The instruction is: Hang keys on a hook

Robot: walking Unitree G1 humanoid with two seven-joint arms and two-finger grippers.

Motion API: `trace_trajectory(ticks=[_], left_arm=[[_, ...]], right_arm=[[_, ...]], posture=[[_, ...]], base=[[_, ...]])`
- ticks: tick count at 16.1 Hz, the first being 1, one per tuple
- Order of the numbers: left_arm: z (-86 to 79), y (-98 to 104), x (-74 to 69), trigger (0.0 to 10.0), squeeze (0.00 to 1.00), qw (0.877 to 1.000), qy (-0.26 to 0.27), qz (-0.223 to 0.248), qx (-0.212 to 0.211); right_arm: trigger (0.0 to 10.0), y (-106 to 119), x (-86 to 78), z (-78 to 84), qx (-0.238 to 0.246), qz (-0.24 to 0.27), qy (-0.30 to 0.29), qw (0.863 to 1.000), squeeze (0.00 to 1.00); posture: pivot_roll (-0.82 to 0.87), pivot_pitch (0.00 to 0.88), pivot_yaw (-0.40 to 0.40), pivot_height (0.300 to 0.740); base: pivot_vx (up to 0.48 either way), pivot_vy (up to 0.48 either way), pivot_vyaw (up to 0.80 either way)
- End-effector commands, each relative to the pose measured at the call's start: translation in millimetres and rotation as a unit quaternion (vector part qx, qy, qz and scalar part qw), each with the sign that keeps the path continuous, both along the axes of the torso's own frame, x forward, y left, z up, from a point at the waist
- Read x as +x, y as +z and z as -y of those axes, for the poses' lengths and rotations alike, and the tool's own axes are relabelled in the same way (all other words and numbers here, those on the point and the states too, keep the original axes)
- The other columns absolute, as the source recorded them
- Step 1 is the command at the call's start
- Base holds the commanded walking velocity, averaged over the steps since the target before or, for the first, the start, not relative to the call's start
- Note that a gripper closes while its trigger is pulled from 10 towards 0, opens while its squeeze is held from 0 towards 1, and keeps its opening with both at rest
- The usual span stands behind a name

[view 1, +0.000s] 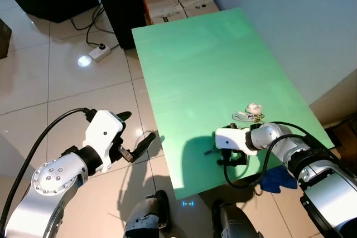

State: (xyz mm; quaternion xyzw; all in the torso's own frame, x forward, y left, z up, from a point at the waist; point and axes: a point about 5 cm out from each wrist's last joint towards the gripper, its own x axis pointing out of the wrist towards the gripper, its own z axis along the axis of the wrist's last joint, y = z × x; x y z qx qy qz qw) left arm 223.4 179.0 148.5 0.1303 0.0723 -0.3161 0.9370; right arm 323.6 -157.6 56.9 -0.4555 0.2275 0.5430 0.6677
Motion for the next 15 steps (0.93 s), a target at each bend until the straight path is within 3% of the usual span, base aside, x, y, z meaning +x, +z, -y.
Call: trace_trajectory(ticks=[1, 2, 3, 5, 8, 11, 15], left_arm=[[-1.9, 2.2, -2.8, 10.0, 0.0, 1.0, -0.003, -0.001, 0.005], [-1.1, 2.9, -3.2, 10.0, 0.0, 1.0, -0.006, -0.001, 0.003], [-0.3, 3.4, -4.1, 10.0, 0.0, 1.0, -0.008, -0.002, 0.001], [0.6, 3.7, -6.2, 10.0, 0.0, 1.0, -0.019, -0.007, -0.004], [-0.2, 4.6, -9.4, 10.0, 0.0, 0.999, -0.045, -0.019, -0.01], [-2.7, 6.0, -16.6, 10.0, 0.0, 0.993, -0.106, -0.046, -0.005], [-1.5, 7.7, -14.6, 10.0, 0.0, 0.991, -0.122, -0.055, -0.013]], right_arm=[[9.9, -2.8, -1.3, 4.0, -0.019, -0.005, 0.002, 1.0, 0.0], [7.1, -2.5, -0.8, 5.0, -0.018, -0.004, -0.002, 1.0, 0.0], [5.8, -1.3, 0.3, 5.1, -0.009, -0.003, -0.012, 1.0, 0.0], [0.0, 0.7, 1.7, 7.5, -0.012, -0.002, -0.013, 1.0, 0.0], [0.0, 3.8, 3.5, 9.8, -0.013, -0.001, -0.014, 1.0, 0.0], [0.0, 7.0, 4.7, 13.7, -0.02, -0.003, -0.01, 1.0, 0.0], [0.0, 9.9, 6.5, 14.4, -0.017, -0.004, -0.013, 1.0, 0.0]], posture=[[0.06, 0.291, 0.065, 0.74], [0.06, 0.291, 0.065, 0.74], [0.06, 0.291, 0.065, 0.74], [0.06, 0.291, 0.065, 0.74], [0.06, 0.286, 0.063, 0.74], [0.05, 0.282, 0.065, 0.74], [0.05, 0.278, 0.068, 0.74]], base=[[0.0, 0.0, 0.0], [0.0, 0.0, 0.0], [0.0, 0.0, 0.0], [0.0, 0.0, 0.0], [0.0, 0.0, 0.0], [0.0, 0.0, 0.0], [0.0, 0.0, 0.0]])
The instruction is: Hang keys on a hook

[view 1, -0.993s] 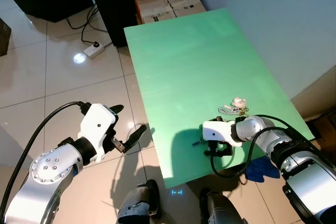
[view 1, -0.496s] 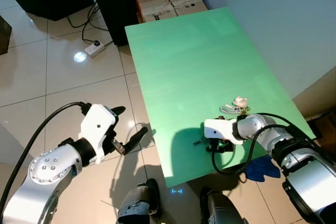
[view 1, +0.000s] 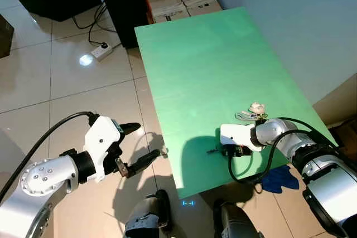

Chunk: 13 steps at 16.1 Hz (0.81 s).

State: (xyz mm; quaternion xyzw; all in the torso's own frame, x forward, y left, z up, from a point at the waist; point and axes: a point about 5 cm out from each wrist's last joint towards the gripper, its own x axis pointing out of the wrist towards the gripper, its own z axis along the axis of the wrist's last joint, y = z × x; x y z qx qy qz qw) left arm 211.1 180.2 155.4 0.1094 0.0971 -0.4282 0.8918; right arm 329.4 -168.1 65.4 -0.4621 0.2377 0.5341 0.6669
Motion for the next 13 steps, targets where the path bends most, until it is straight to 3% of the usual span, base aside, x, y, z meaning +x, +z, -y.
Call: trace_trajectory(ticks=[1, 13], left_arm=[[0.5, 2.1, -1.6, 10.0, 0.0, 1.0, -0.008, -0.005, -0.003], [1.5, 1.9, -0.9, 10.0, 0.0, 1.0, -0.006, -0.003, -0.009]], right_arm=[[0.0, 1.7, 0.8, 4.4, -0.004, -0.005, -0.005, 1.0, 0.0], [0.0, 7.2, 2.9, 8.0, -0.009, -0.017, -0.001, 1.0, 0.0]], posture=[[0.05, 0.277, 0.067, 0.74], [0.04, 0.27, 0.055, 0.74]], base=[[0.0, 0.0, 0.0], [0.0, 0.0, 0.0]])
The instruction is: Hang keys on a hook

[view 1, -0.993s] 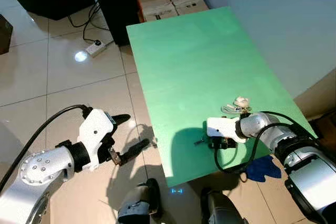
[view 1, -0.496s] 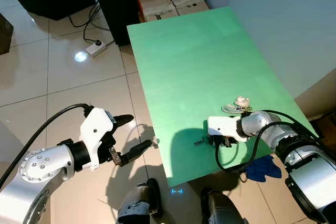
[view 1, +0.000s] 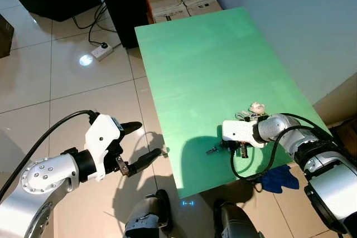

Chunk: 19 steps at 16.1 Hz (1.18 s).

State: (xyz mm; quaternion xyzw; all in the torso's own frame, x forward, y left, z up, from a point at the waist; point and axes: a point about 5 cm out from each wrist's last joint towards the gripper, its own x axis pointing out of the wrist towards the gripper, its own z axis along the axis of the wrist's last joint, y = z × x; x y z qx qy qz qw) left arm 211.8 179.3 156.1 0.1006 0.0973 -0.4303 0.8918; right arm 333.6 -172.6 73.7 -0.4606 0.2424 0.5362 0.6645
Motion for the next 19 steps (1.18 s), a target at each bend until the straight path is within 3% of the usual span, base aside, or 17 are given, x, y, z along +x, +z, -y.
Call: trace_trajectory(ticks=[1, 5, 9, 10, 11, 12, 14, 15, 16, 17, 19], left_arm=[[0.3, 0.9, -1.8, 10.0, 0.0, 1.0, -0.005, 0.002, -0.002], [-0.6, 1.0, -2.0, 10.0, 0.0, 1.0, -0.004, 0.002, -0.001], [1.8, 1.2, -0.3, 10.0, 0.0, 1.0, -0.001, 0.005, -0.003], [2.4, 1.4, -0.3, 10.0, 0.0, 1.0, 0.002, 0.008, -0.005], [1.9, 1.8, 1.0, 10.0, 0.0, 1.0, 0.019, 0.017, -0.008], [1.6, 1.9, 1.7, 10.0, 0.0, 0.999, 0.025, 0.02, -0.008], [-2.0, -1.8, 11.8, 10.0, 0.0, 0.994, 0.092, 0.053, -0.004], [-1.6, -3.6, 12.1, 10.0, 0.0, 0.993, 0.102, 0.056, -0.005], [1.5, -8.6, 12.3, 10.0, 0.0, 0.989, 0.131, 0.064, -0.016], [3.3, -11.1, 12.6, 10.0, 0.0, 0.987, 0.146, 0.067, -0.022], [20.8, -26.2, 15.1, 10.0, 0.0, 0.979, 0.19, 0.061, -0.051]], right_arm=[[0.0, -1.6, -1.8, 3.4, -0.007, -0.013, 0.0, 1.0, 0.0], [0.0, -1.2, -1.8, 3.0, -0.003, -0.015, 0.0, 1.0, 0.0], [0.0, 7.7, 1.7, 8.0, 0.029, -0.011, -0.017, 0.999, 0.0], [0.0, 13.5, 4.3, 8.8, 0.055, -0.005, -0.027, 0.998, 0.0], [0.0, 22.2, 8.4, 9.8, 0.115, 0.007, -0.057, 0.992, 0.0], [0.0, 23.3, 8.5, 10.5, 0.127, 0.01, -0.062, 0.99, 0.0], [0.0, 23.2, 7.4, 15.7, 0.211, 0.031, -0.12, 0.97, 0.0], [0.0, 22.1, 6.3, 17.3, 0.223, 0.034, -0.129, 0.966, 0.0], [0.0, 20.4, 3.0, 23.4, 0.264, 0.047, -0.158, 0.95, 0.0], [0.0, 20.1, 1.3, 26.2, 0.285, 0.054, -0.172, 0.941, 0.0], [0.0, 20.3, -9.4, 31.8, 0.382, 0.112, -0.236, 0.887, 0.0]], posture=[[0.04, 0.269, 0.055, 0.74], [0.04, 0.269, 0.055, 0.74], [0.04, 0.266, 0.05, 0.74], [0.03, 0.264, 0.047, 0.74], [0.02, 0.255, 0.037, 0.74], [0.02, 0.253, 0.035, 0.74], [0.0, 0.209, 0.023, 0.74], [0.0, 0.2, 0.021, 0.74], [0.02, 0.134, 0.017, 0.74], [0.02, 0.121, 0.014, 0.74], [0.05, 0.042, 0.021, 0.74]], base=[[0.0, 0.0, 0.0], [0.0, 0.0, 0.0], [0.0, 0.0, 0.0], [0.0, 0.0, 0.0], [0.0, 0.0, 0.0], [0.0, 0.0, 0.0], [0.0, 0.0, 0.0], [0.0, 0.0, 0.0], [0.0, 0.0, 0.0], [0.0, 0.0, 0.0], [0.0, 0.0, 0.0]])
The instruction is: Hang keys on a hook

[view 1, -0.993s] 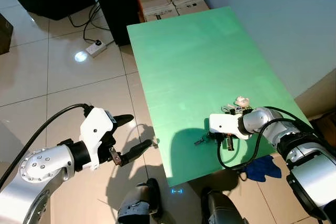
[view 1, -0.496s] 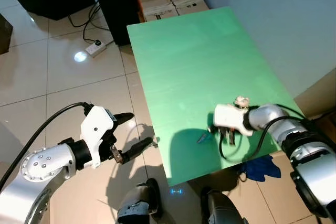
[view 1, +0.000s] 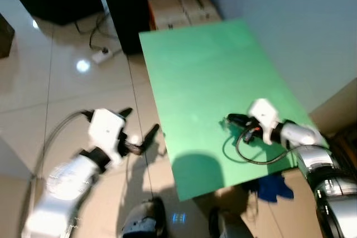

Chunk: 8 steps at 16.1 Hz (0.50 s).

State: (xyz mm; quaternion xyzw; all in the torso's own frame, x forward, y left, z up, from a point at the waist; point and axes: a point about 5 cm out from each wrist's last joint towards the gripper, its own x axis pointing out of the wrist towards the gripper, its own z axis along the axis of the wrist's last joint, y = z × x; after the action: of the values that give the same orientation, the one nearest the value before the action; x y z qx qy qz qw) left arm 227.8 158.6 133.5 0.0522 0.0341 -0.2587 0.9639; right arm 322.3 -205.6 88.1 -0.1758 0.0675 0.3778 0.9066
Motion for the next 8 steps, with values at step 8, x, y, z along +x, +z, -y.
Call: trace_trajectory(ticks=[8], left_arm=[[15.5, -18.4, 25.6, 10.0, 0.0, 0.998, 0.058, 0.027, 0.007]], right_arm=[[0.0, 23.9, -41.4, -40.3, 0.149, 0.12, -0.168, 0.967, 0.0]], posture=[[-0.05, 0.0, 0.085, 0.74]], base=[[0.0, 0.0, 0.0]])
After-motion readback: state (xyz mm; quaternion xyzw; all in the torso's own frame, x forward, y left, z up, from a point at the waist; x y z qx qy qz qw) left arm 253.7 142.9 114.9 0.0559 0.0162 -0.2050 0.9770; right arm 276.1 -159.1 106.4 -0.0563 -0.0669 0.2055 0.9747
